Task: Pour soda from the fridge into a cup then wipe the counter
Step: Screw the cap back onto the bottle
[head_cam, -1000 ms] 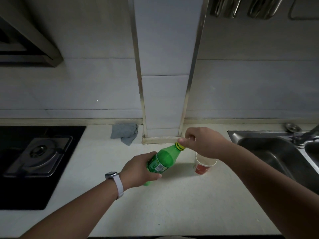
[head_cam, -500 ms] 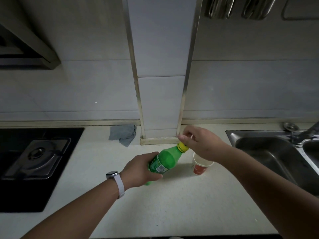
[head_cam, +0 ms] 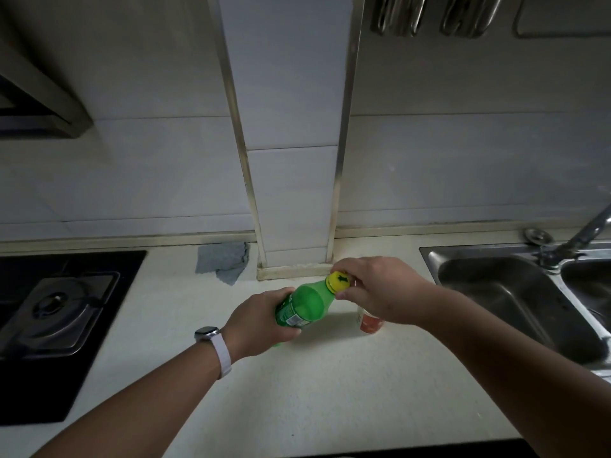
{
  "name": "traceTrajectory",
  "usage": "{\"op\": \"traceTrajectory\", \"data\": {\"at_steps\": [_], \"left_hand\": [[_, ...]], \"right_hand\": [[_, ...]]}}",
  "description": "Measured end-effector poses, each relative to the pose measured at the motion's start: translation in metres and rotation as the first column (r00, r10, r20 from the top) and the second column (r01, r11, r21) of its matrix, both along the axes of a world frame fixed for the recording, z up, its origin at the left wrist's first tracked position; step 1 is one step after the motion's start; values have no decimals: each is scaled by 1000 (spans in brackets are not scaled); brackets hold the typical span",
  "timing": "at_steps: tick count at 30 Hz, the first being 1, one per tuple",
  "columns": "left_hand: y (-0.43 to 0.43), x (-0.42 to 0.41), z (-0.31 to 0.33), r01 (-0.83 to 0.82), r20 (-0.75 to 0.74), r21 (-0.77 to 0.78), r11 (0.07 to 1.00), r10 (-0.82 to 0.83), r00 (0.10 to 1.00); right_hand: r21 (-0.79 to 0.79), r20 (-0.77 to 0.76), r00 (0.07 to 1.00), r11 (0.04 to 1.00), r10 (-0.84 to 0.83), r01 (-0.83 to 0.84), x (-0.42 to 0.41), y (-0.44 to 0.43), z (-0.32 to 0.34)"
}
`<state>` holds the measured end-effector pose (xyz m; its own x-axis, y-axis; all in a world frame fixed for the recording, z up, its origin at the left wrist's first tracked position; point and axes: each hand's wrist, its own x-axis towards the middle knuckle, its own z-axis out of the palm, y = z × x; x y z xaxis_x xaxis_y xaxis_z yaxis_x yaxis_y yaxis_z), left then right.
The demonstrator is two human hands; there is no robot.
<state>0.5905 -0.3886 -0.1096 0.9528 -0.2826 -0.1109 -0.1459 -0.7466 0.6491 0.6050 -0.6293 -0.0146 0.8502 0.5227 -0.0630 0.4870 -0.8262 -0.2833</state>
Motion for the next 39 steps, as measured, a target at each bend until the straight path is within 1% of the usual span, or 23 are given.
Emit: {"op": "traceTrajectory", "data": {"at_steps": [3, 8, 12, 14, 15, 17, 18, 19, 21, 26, 28, 31, 35, 37, 39], "left_hand": [[3, 2, 0, -8, 28, -18, 1000, 8, 1000], [10, 1, -2, -47, 9, -7, 999, 47, 999], [13, -2, -6, -58, 7, 2, 998, 58, 998], [14, -3, -9, -55, -2, 21, 998, 55, 999], [15, -4, -10, -56, -9, 28, 998, 56, 998], [19, -3, -12, -67, -24, 34, 997, 67, 997], [20, -3, -13, -66, -32, 48, 997, 68, 997], [22, -3, -13, -60, -41, 67, 996, 63, 997], [25, -2, -13, -48, -55, 91, 995, 53, 997], [29, -1, -12, -64, -34, 79, 995, 67, 997], [31, -2, -11, -74, -6, 73, 995, 75, 997], [32, -3, -12, -78, 60, 101, 992, 72, 996], [32, -6, -15, -64, 93, 121, 991, 53, 994], [31, -8, -17, -48, 76, 118, 992, 39, 996], [30, -10, -19, -36, 46, 90, 995, 32, 998]], "right_hand": [[-9, 39, 999, 1000, 23, -23, 3, 4, 3], [-40, 79, 997, 999, 13, -10, 9, 12, -3], [14, 72, 986, 988, -152, 151, 14, 21, -18], [11, 45, 980, 981, -194, 193, 17, 22, -25], [29, 2, 983, 983, -183, 183, 17, 22, -28], [123, -114, 986, 983, -120, 134, 14, 23, -29], [161, -133, 988, 982, -79, 100, 12, 23, -29], [188, -121, 992, 980, -45, 67, 11, 24, -28], [198, -72, 997, 979, -35, 48, 10, 26, -26], [134, -43, 989, 980, -139, 143, 6, 40, -27], [115, -45, 975, 968, -219, 223, 7, 45, -30], [26, -27, 950, 949, -312, 313, 9, 51, -34], [-50, 37, 935, 934, -352, 354, 4, 56, -42], [-59, 44, 932, 931, -359, 361, 1, 55, -46], [-25, 29, 934, 934, -355, 356, -1, 51, -46]]}}
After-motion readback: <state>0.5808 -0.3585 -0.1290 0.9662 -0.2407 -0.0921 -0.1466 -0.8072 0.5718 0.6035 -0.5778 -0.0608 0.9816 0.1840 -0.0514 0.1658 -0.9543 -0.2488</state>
